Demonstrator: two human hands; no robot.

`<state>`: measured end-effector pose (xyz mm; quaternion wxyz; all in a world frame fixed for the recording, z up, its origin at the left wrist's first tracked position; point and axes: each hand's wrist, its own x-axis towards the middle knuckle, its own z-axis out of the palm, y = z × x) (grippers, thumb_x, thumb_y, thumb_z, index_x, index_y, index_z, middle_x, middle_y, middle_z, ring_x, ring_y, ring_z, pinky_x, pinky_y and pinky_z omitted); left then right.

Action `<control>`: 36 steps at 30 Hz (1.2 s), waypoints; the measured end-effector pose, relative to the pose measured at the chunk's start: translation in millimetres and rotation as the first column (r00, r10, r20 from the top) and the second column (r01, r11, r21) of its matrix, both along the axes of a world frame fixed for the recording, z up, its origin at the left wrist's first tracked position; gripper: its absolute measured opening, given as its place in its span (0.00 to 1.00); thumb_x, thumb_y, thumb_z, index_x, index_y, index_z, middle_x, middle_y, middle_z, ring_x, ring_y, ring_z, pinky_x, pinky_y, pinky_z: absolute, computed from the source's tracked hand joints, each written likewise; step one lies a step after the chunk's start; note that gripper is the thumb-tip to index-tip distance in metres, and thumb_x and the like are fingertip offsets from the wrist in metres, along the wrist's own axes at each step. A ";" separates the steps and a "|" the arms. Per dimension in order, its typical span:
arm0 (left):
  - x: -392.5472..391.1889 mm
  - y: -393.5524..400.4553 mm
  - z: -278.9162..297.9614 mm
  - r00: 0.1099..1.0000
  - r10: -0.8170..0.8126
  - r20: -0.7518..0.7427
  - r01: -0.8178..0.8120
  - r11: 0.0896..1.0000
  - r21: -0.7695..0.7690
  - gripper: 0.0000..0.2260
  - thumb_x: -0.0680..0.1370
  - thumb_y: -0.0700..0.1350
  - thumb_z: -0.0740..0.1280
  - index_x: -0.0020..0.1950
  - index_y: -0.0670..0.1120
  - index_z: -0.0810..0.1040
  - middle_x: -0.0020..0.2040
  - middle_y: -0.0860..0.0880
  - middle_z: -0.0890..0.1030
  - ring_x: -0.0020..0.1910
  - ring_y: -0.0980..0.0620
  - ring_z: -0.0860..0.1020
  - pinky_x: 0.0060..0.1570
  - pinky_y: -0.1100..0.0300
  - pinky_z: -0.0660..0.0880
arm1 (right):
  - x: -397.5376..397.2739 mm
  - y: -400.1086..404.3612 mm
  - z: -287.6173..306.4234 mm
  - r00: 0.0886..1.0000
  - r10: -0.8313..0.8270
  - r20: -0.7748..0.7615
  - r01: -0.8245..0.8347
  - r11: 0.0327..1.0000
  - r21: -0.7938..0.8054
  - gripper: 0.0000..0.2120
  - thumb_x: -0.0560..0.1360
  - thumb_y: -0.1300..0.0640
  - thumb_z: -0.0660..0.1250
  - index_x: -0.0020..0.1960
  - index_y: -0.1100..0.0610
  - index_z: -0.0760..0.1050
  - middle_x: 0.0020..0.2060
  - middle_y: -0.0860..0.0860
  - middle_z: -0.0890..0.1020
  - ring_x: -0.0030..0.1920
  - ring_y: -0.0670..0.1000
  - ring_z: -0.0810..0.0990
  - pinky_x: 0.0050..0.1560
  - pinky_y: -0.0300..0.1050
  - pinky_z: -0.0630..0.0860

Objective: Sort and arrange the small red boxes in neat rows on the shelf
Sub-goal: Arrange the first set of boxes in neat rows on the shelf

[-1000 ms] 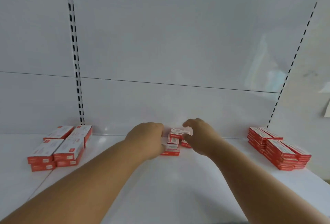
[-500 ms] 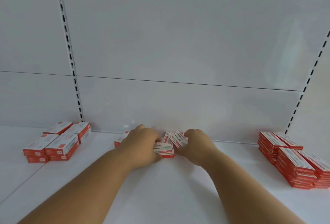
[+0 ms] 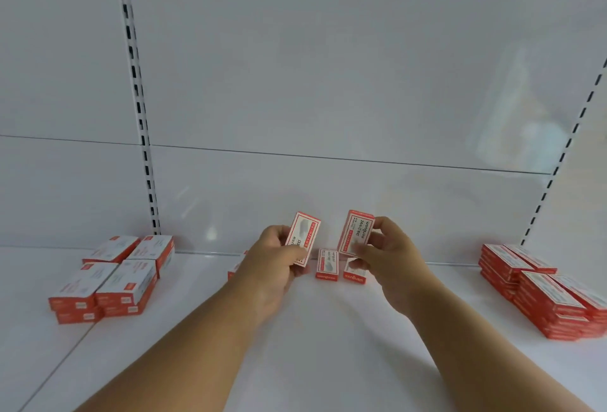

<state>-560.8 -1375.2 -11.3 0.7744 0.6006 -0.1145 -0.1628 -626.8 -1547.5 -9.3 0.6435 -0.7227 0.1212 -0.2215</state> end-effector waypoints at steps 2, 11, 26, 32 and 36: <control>-3.2 -0.8 6.0 0.987 -0.084 -0.139 0.058 0.982 -0.181 0.11 0.78 0.28 0.59 0.55 0.39 0.74 0.47 0.40 0.79 0.41 0.47 0.78 0.40 0.54 0.77 | -7.1 3.0 6.9 0.999 -0.026 0.018 0.027 1.000 -0.007 0.10 0.76 0.71 0.65 0.53 0.58 0.75 0.44 0.56 0.85 0.43 0.57 0.85 0.43 0.46 0.78; -42.8 -13.7 17.1 0.934 -0.357 -0.004 0.357 0.934 -0.024 0.09 0.76 0.32 0.68 0.55 0.40 0.79 0.50 0.41 0.85 0.54 0.39 0.82 0.52 0.50 0.79 | -94.2 6.4 29.5 0.963 -0.256 0.078 0.265 0.953 -0.146 0.12 0.76 0.67 0.69 0.56 0.58 0.75 0.43 0.55 0.86 0.42 0.56 0.86 0.39 0.48 0.78; -105.0 -228.9 40.4 0.923 -0.358 0.141 0.302 0.900 0.314 0.09 0.72 0.37 0.75 0.48 0.41 0.78 0.42 0.44 0.86 0.37 0.49 0.82 0.34 0.57 0.74 | -171.0 -194.7 63.6 0.845 -0.527 -0.089 0.468 0.810 -0.353 0.04 0.74 0.61 0.72 0.49 0.60 0.83 0.32 0.51 0.83 0.20 0.40 0.73 0.22 0.33 0.66; -98.5 -290.0 38.6 0.949 -0.281 0.141 0.188 0.867 0.462 0.07 0.72 0.39 0.76 0.47 0.41 0.81 0.40 0.45 0.86 0.39 0.49 0.84 0.32 0.60 0.74 | -135.2 -258.0 56.5 0.814 -0.460 -0.355 0.246 0.826 -0.507 0.06 0.73 0.54 0.73 0.43 0.56 0.85 0.33 0.51 0.85 0.25 0.46 0.70 0.25 0.38 0.64; -97.1 -301.9 37.3 0.953 -0.273 0.132 0.157 0.817 0.555 0.02 0.73 0.37 0.75 0.41 0.42 0.83 0.36 0.45 0.85 0.33 0.50 0.80 0.33 0.59 0.70 | -119.8 -276.4 47.6 0.784 -0.437 -0.441 0.092 0.784 -0.613 0.08 0.73 0.54 0.73 0.45 0.59 0.84 0.39 0.54 0.86 0.34 0.51 0.81 0.35 0.45 0.78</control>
